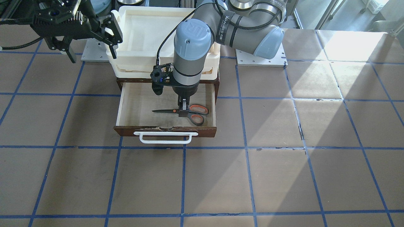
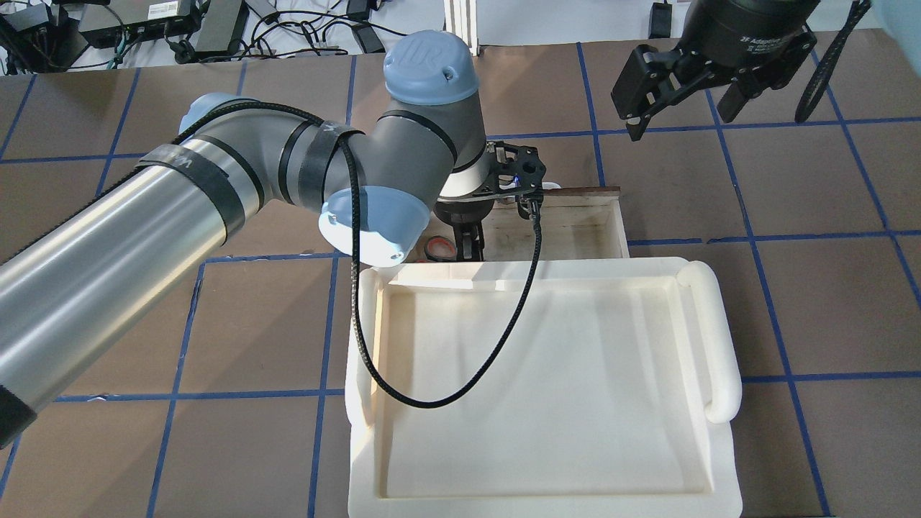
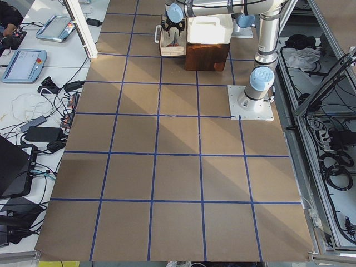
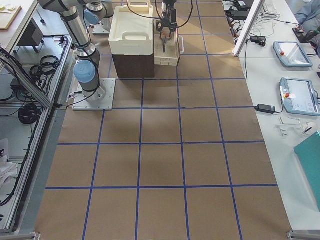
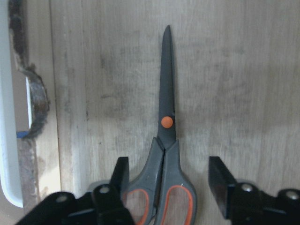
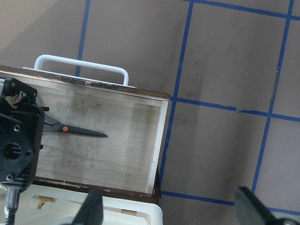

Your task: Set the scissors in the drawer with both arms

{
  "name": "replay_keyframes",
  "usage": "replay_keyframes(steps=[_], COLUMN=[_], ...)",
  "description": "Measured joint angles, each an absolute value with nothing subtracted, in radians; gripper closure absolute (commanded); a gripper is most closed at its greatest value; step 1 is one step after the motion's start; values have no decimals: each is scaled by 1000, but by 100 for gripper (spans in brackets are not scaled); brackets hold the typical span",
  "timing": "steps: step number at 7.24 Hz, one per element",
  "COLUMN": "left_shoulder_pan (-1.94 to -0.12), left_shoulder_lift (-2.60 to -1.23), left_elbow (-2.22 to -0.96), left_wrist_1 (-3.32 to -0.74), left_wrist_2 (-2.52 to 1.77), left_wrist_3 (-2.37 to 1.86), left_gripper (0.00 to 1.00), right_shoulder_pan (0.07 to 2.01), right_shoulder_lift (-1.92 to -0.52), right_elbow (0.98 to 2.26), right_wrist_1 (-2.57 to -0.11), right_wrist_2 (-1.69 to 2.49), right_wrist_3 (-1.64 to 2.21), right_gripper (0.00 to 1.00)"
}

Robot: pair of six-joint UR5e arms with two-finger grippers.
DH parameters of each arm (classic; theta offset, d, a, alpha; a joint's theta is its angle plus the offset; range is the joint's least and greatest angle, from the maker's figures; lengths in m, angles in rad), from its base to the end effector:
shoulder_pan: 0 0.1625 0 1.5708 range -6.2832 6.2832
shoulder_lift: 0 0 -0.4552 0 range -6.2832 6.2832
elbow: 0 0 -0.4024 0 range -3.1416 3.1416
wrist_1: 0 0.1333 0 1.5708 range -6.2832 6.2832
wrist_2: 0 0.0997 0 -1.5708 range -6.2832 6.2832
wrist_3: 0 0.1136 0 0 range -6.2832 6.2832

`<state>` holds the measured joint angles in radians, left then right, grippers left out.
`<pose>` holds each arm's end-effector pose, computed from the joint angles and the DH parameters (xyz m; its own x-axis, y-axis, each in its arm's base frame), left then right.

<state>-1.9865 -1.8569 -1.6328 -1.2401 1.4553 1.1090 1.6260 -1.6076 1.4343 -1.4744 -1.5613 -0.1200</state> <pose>-0.3780 -0.4939 0.3474 -0.0438 0.9968 0.0669 0.9942 0.0501 -0.0954 0.1611 -0.4796 0.5812 -0.9846 -0.1747 -0.0002 -0.1741 0.9817 -0.0774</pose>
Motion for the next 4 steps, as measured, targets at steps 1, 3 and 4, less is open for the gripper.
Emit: replay_keyframes(steps=[1,3,4], left_shoulder_pan=[-1984,-1957,-1935], left_shoulder_lift=[-1843,-1803,-1780], left_elbow=[-1626,-1600,-1582], left_wrist_1=[-1241,-1252,-1279], left_wrist_2=[1457,1470,1474], left_wrist_3=[1075,936,797], left_gripper=[5,0,0], right_shoulder_pan=[1626,1623,1619], right_shoulder_lift=[-1607,-1603,-1601], right_elbow=[1435,1436,1436], right_wrist_1=[-1478,-1489,-1492], right_wrist_2=[-1559,-1560,-1558], right_wrist_3=[-120,-123,-124], right_gripper=[0,0,0])
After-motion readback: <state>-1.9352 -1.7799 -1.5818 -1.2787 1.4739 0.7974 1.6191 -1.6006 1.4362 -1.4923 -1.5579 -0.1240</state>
